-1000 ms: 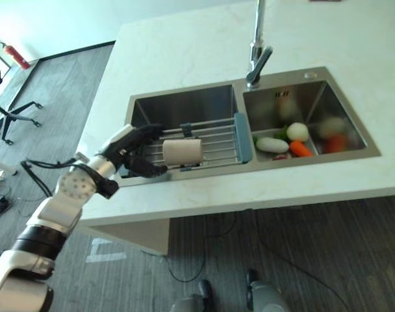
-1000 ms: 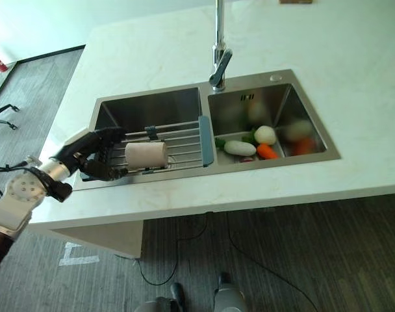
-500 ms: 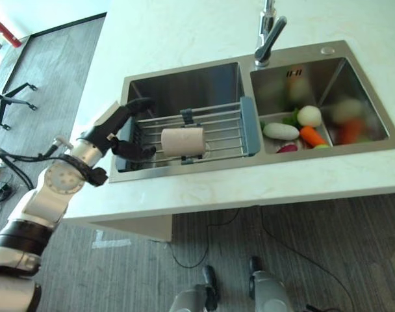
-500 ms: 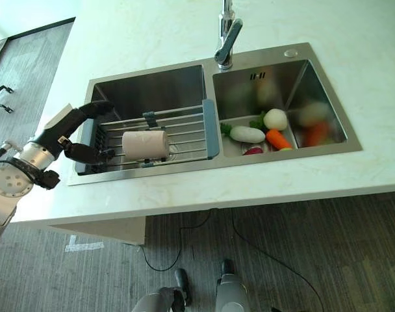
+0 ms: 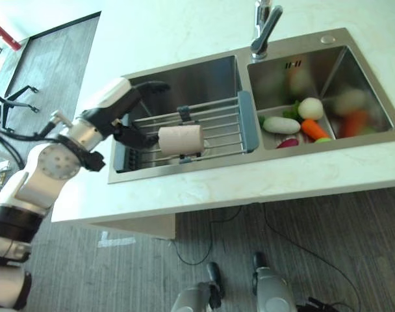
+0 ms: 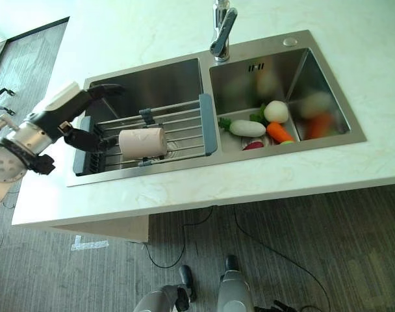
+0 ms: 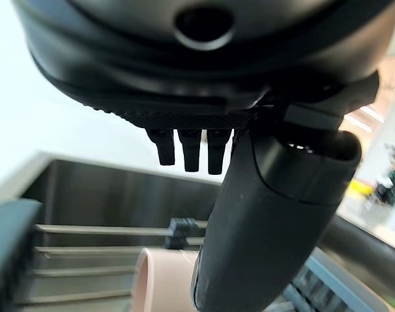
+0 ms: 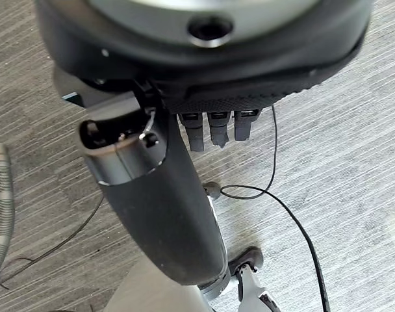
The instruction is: Place the dishes in the dishwasher.
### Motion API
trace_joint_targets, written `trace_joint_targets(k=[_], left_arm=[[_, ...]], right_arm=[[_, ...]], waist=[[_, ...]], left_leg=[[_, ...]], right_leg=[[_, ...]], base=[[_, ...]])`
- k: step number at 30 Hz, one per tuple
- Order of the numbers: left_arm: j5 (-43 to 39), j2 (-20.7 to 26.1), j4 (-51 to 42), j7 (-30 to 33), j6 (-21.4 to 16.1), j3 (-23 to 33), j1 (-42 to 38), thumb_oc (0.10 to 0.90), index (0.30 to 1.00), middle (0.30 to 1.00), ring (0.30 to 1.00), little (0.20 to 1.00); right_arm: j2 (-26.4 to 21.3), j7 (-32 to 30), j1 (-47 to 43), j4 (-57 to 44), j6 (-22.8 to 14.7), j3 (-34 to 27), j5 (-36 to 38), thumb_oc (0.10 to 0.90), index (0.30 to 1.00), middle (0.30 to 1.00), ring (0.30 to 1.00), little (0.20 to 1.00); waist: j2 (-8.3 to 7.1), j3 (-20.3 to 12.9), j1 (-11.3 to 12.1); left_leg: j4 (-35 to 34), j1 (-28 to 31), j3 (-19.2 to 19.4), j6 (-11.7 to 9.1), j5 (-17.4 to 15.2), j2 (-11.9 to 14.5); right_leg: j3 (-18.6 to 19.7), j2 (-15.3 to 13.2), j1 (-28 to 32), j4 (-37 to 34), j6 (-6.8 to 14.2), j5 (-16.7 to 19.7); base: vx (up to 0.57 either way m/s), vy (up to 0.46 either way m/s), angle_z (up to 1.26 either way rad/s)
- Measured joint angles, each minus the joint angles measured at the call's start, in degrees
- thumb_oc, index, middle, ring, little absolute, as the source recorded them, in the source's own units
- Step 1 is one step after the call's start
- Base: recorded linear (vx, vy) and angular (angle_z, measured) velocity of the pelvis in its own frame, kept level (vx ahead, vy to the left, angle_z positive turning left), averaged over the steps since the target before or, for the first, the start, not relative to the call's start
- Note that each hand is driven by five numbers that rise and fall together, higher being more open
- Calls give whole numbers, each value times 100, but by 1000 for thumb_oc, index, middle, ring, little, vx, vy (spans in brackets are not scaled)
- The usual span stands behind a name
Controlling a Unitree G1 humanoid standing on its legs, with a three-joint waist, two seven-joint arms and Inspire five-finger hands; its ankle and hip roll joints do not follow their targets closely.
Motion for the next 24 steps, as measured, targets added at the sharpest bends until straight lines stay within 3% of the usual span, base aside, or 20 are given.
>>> trace_joint_targets(k=[8, 19, 24], left_arm=[[-352, -5, 78, -727, 766, -765, -669, 800, 900, 900, 900, 900], [-379, -20, 292, -1049, 1293, -1197, -1076, 800, 900, 900, 900, 900], [-254, -20, 410, -1049, 1321, -1197, -1082, 800, 900, 900, 900, 900]], right_arm=[[-234, 4, -41, -118, 8, -13, 1, 800, 900, 900, 900, 900], [-332, 7, -163, -193, 15, -43, 6, 800, 900, 900, 900, 900], [-337, 5, -197, -445, 12, -39, 149, 800, 900, 900, 900, 900]], waist=[[207, 118, -145], [291, 242, -270], [309, 328, -262]], left_leg=[[-88, 54, 85, 17, 8, -45], [-103, 22, 176, 22, 11, -91], [-92, -42, 175, 48, 32, -97]], right_leg=[[113, -13, -15, 7, 49, 41], [182, -51, -140, 79, 72, 45], [187, -58, -213, 122, 70, 51]], base=[[13, 18, -5], [-1, 6, -4], [0, 0, 0]])
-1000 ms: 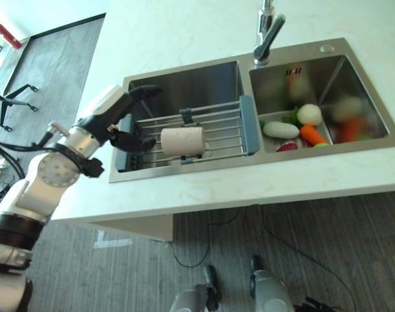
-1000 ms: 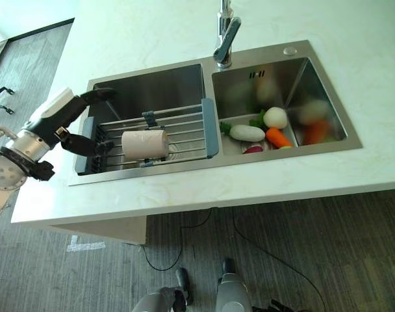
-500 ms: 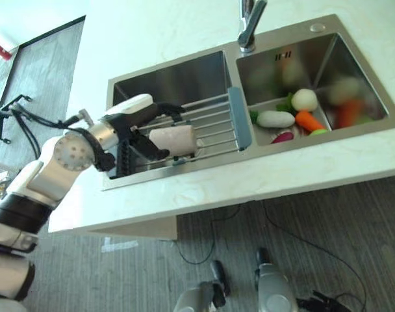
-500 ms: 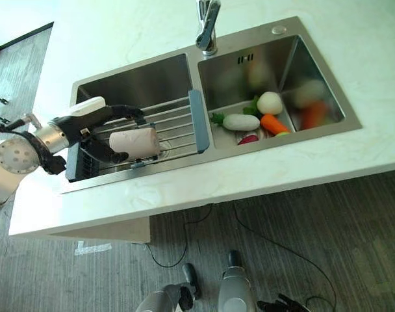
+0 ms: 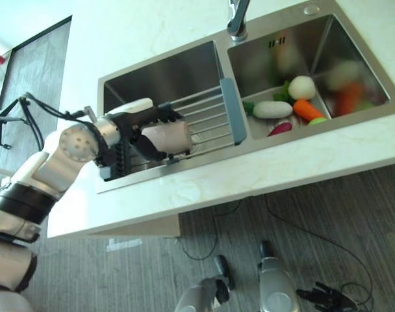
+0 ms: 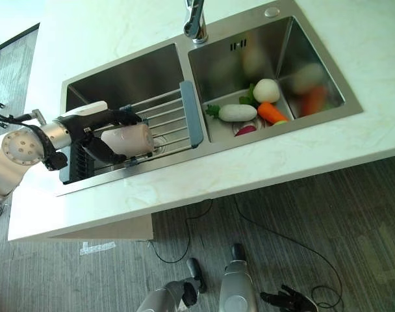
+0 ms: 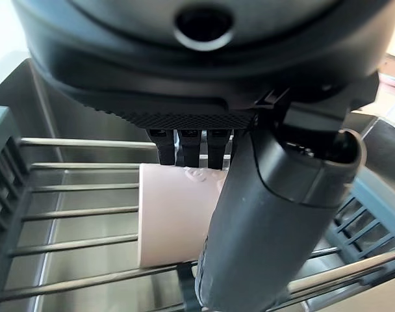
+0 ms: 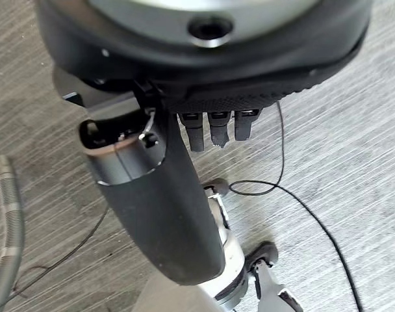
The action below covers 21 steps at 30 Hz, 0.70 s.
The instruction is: Place the dishes in the dishwasher.
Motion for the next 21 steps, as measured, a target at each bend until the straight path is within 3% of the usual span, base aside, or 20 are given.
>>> trace_joint_targets(k=[5, 13, 20, 21], left_arm=[[383, 4, 369, 0, 70, -12, -142, 800, 900, 900, 900, 900], [540, 0, 452, 374, 22, -154, -966, 800, 900, 900, 900, 900], [597, -18, 490, 541, 59, -213, -1094, 800, 900, 900, 900, 900], [600, -40, 490, 542, 60, -214, -1097, 554, 531, 531, 531, 531]], right_arm=[[-19, -7, -43, -199, 44, 10, 88, 800, 900, 900, 900, 900], [-8, -64, -315, -406, 147, 117, 323, 800, 900, 900, 900, 900], [26, -108, -466, -386, 145, 120, 448, 800, 900, 900, 900, 900], [33, -120, -467, -385, 146, 142, 449, 800, 900, 900, 900, 900]], waist=[[-39, 115, -6], [-229, 638, -8], [-236, 675, -20], [-236, 675, -30]], left_leg=[[16, -190, 9, 12, 45, -6], [190, -535, 9, 62, 111, 6], [190, -631, 123, 115, 172, 7], [190, -631, 140, 118, 173, 6]], right_leg=[[26, 0, -206, 31, -8, 42], [80, 5, -468, 2, -10, 221], [112, -1, -539, -134, 3, 394], [128, -1, -539, -151, 14, 411]], base=[[-47, -10, -1], [-80, -31, 0], [-39, -11, -6], [-34, 5, -7]])
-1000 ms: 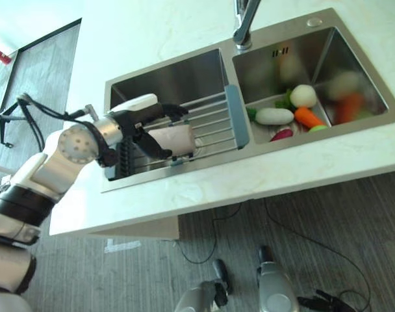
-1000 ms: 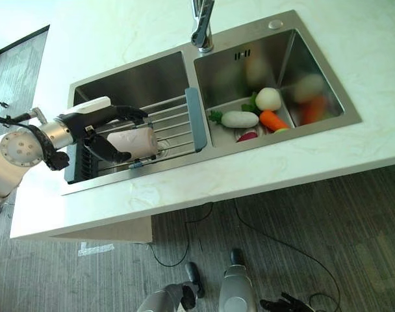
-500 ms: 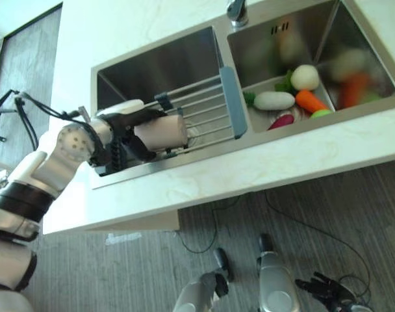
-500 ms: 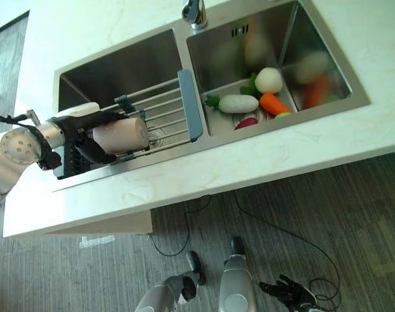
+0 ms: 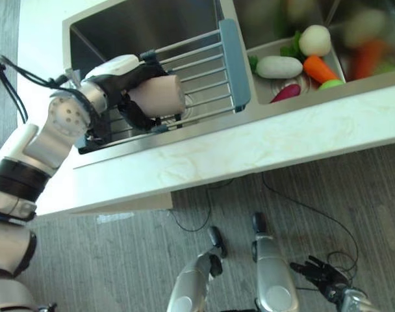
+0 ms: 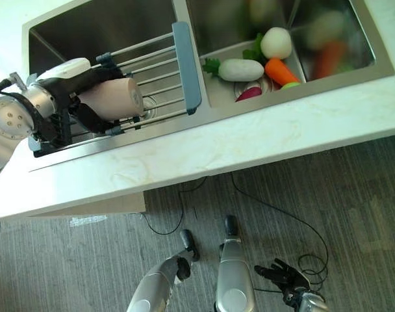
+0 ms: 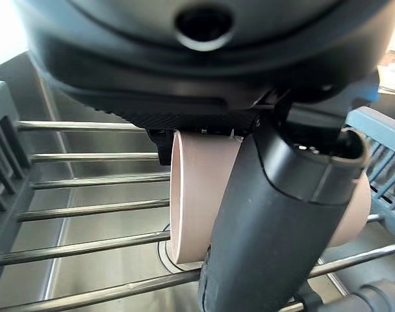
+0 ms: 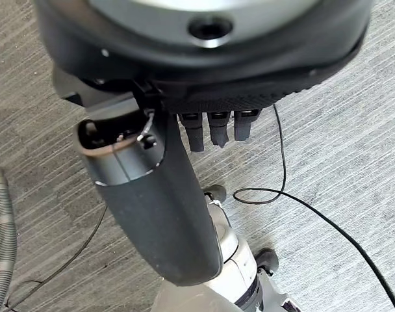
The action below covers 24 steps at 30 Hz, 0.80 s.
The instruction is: Place the dishes in the dishwasher.
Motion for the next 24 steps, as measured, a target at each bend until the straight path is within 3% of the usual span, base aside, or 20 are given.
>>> trace_joint_targets(k=[1, 9, 14, 17, 19, 21, 24], left_arm=[[11, -5, -1, -1, 7, -22, -21, 400, 300, 300, 300, 300], [-67, -58, 5, 7, 53, -221, -206, 400, 300, 300, 300, 300], [-122, -197, -40, 481, -65, -141, 197, 400, 300, 300, 300, 300], [-190, -194, -331, 908, -165, 379, 697, 400, 300, 300, 300, 300], [-288, -194, -595, 1466, -457, 980, 1218, 400, 300, 300, 300, 300], [-227, -189, -784, 2183, -889, 1730, 2167, 400, 300, 300, 300, 300], [1, -176, -993, 2697, -1136, 2608, 3240, 400, 300, 300, 300, 300]], right_arm=[[3, -1, 0, 0, 0, 36, 0, 800, 900, 900, 900, 900], [16, -69, -13, -7, 9, 92, 7, 800, 900, 900, 900, 900], [132, -118, 10, 70, -20, 87, 23, 800, 900, 900, 900, 900], [292, -129, 24, 75, -22, 80, 22, 800, 900, 900, 900, 900], [445, -133, 63, 94, -30, 63, 19, 800, 900, 900, 900, 900], [532, -139, 297, 257, -70, 25, -3, 800, 900, 900, 900, 900], [655, -140, 594, 485, -133, 6, -35, 800, 900, 900, 900, 900]], waist=[[0, 0, -9], [13, -9, -71], [3, -25, -4], [-69, -186, 67], [-209, -311, 137], [-256, -870, 192], [-307, -1206, 367]], left_leg=[[-1, -1, 11, 4, 3, -2], [-19, 34, 31, 16, 39, -10], [-207, 411, -1, 9, 119, -19], [-284, 523, -18, -44, 103, -17], [-282, 694, -40, -41, 105, 15], [-295, 797, -163, -112, 42, 52], [-268, 1133, -253, -189, -62, 121]], right_leg=[[11, 1, 1, -18, 1, 19], [36, 2, 42, -66, 1, 100], [-27, 12, 376, -109, -8, 72], [-54, 18, 452, -90, 8, -12], [-69, 51, 616, -69, -50, -42], [-206, 62, 791, -98, -83, -144], [-313, 108, 1191, -175, -125, -295]], base=[[-30, 5, -5], [-28, -3, -1], [6, -59, 4], [28, -91, 3], [39, -121, 2], [104, -229, 21], [85, -160, 20]])
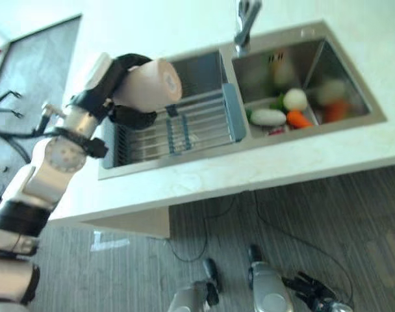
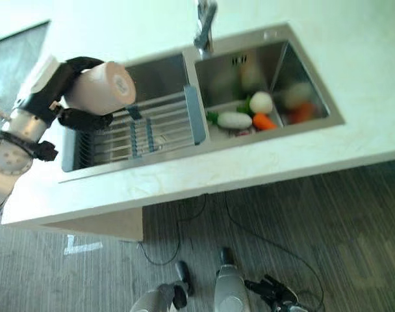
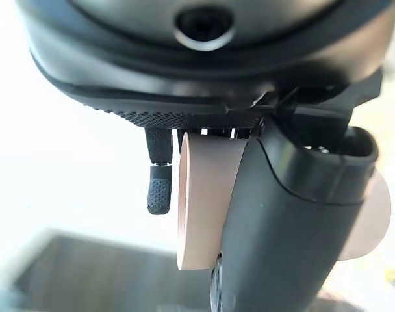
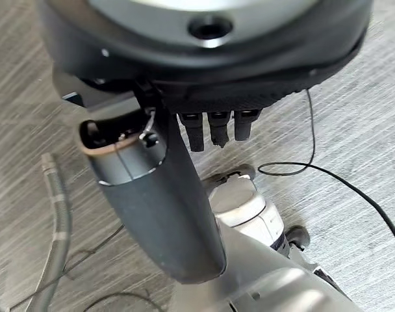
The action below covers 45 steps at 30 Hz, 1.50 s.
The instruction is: Place the dishes in the dishwasher.
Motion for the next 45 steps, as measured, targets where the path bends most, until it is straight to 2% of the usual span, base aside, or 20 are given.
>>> trace_joint_targets(k=[5, 10, 13, 14, 16, 18, 19, 23, 25, 26, 28, 29, 30, 31, 32, 33, 35, 38, 42, 45], left_arm=[[122, 289, -379, 753, -114, 1479, 1746, 400, 300, 300, 300, 300], [107, 185, -845, 947, -87, 2102, 2601, 400, 300, 300, 300, 300], [104, -734, -1232, 1002, -66, 2150, 2627, 400, 300, 300, 300, 300], [115, -1151, -1084, 1022, -67, 2097, 2687, 400, 300, 300, 300, 300], [112, -1537, -770, 1082, -78, 2098, 2836, 400, 300, 300, 300, 300], [111, -1615, -780, 1070, -157, 1937, 2822, 400, 300, 300, 300, 300], [128, -1616, -764, 1041, -225, 1868, 2713, 400, 300, 300, 300, 300], [190, -1738, -823, 927, -198, 1697, 2713, 400, 300, 300, 300, 300], [384, -1705, -1027, 796, -197, 1741, 2716, 400, 300, 300, 300, 300], [462, -1668, -1135, 685, -211, 1709, 2702, 400, 300, 300, 300, 300], [610, -1526, -1252, 489, -241, 1566, 2589, 400, 300, 300, 300, 300], [596, -1490, -963, 431, -315, 1267, 2202, 400, 300, 300, 300, 300], [596, -1288, -466, 286, -372, 790, 1592, 400, 300, 300, 300, 300], [590, -1028, -285, 240, -456, 763, 1393, 400, 300, 300, 300, 300], [568, -379, -374, 207, -491, 683, 1328, 400, 300, 300, 300, 300], [569, -254, -553, 136, -481, 704, 1198, 400, 300, 300, 300, 300], [568, -516, -607, 39, -466, 721, 1324, 400, 300, 300, 300, 300], [588, -515, -624, -7, -447, 591, 1307, 400, 300, 300, 300, 300], [620, -469, -744, -127, -481, 382, 1271, 400, 300, 300, 300, 300], [694, -478, -811, -145, -492, 423, 1632, 400, 300, 300, 300, 300]], right_arm=[[-3, 0, 435, 96, -40, 10, -300, 800, 900, 900, 900, 900], [-125, 52, 451, 221, -4, 22, -1009, 800, 900, 900, 900, 900], [-65, -33, 663, -47, 70, -90, -1091, 800, 900, 900, 900, 900], [-91, -186, 526, -30, 132, -93, -1097, 800, 900, 900, 900, 900], [-139, -278, 501, -236, -92, -263, -1067, 800, 900, 900, 900, 900], [-159, -310, 501, -304, -262, -480, -1060, 800, 900, 900, 900, 900], [-129, -308, 493, -258, -262, -619, -1073, 800, 900, 900, 900, 900], [82, -418, 534, -307, -119, -713, -1017, 800, 900, 900, 900, 900], [302, -479, 508, -580, -73, -713, -1000, 800, 900, 900, 900, 900], [424, -547, 510, -726, -61, -620, -959, 800, 900, 900, 900, 900], [490, -618, 540, -794, -89, -588, -800, 800, 900, 900, 900, 900], [495, -622, 593, -872, -97, -587, -642, 800, 900, 900, 900, 900], [531, -623, 556, -894, -115, -464, -412, 800, 900, 900, 900, 900], [684, -609, 331, -828, -182, -395, -399, 800, 900, 900, 900, 900], [887, -520, 167, -658, -266, -460, -410, 800, 900, 900, 900, 900], [779, -421, 154, -624, -322, -509, -442, 800, 900, 900, 900, 900], [549, -332, 154, -581, -312, -485, -463, 800, 900, 900, 900, 900], [476, -201, 123, -516, -319, -462, -462, 800, 900, 900, 900, 900], [463, -126, 146, -517, -316, -402, -457, 800, 900, 900, 900, 900], [350, -127, 329, -538, -303, -332, -461, 800, 900, 900, 900, 900]], waist=[[16, -584, 493], [40, -758, 1019], [-145, -873, 1078], [-270, -813, 1289], [-350, -778, 1198], [-265, -782, 1004], [-377, -645, 1001], [-309, -627, 1082], [-233, -640, 1259], [-210, -652, 1287], [-124, -606, 1117], [16, -549, 935], [83, -406, 574], [-521, -220, 571], [-1071, -177, 437], [-878, -70, 410], [-546, 73, 612], [-506, 91, 531], [-460, 85, 239], [-117, -21, 144]], left_leg=[[-22, 212, -337, -44, -32, -11], [-23, 10, -612, -161, -23, 60], [-891, -123, 122, -90, -146, 224], [149, -182, 864, -196, -154, 660], [568, 368, 818, -367, -500, 676], [567, 611, 1249, -277, -770, 751], [517, 594, 1208, -200, -794, 490], [1147, 137, 663, 416, -1183, -241], [1608, -161, 627, 737, -1475, -371], [1704, -196, 555, 876, -1587, -432], [1692, -139, 107, 1049, -1585, -588], [1447, -3, -369, 1223, -1453, -678], [748, 395, -850, 437, -1059, -775], [1416, 15, -1026, -872, -559, -1178], [2352, -721, -915, 371, -1146, -1169], [1759, -704, -933, 564, -1002, -504], [1673, -402, -758, 647, -1261, -544], [1644, -43, -509, 802, -1528, -838], [1250, 543, -709, 759, -1636, -1165], [680, 1605, -687, 556, -1699, -1115]], right_leg=[[-339, -62, 291, 215, -43, -315], [-846, -152, 368, 484, -123, -517], [-1654, -568, 205, 501, -168, -427], [-1981, -712, 243, 410, -295, -486], [-2492, -1032, 543, 411, -150, -448], [-3158, -1447, 637, 625, 47, -404], [-2851, -1720, 589, 805, 113, -441], [-1917, -1939, 513, 557, 266, -298], [-1865, -2041, 655, 329, 377, 389], [-1994, -2091, 648, 413, 155, 581], [-1421, -1816, 610, 923, 357, 245], [-781, -1143, 632, 1188, 305, -303], [-235, -40, 417, 1520, 164, -806], [68, -107, 139, 1490, -101, -781], [137, -525, -144, 1194, -225, -349], [112, -410, -407, 1528, 259, -422], [126, -123, -572, 1290, 319, -651], [-120, 16, -1120, 1115, 224, -609], [-219, 86, -1490, 910, 93, -405], [-843, 708, -680, 619, -1046, -240]], base=[[19, -189, 35], [-140, -78, 60], [-344, 150, 207], [-302, 313, 213], [-217, 507, 195], [-55, 638, 215], [38, 692, 182], [70, 527, 111], [145, 423, 43], [169, 310, 50], [162, 197, 106], [175, 134, 217], [125, 89, 211], [154, 67, 193], [199, -21, 115], [272, -87, 76], [260, -124, -1], [314, -151, -28], [502, -274, 14], [499, -311, -7]])
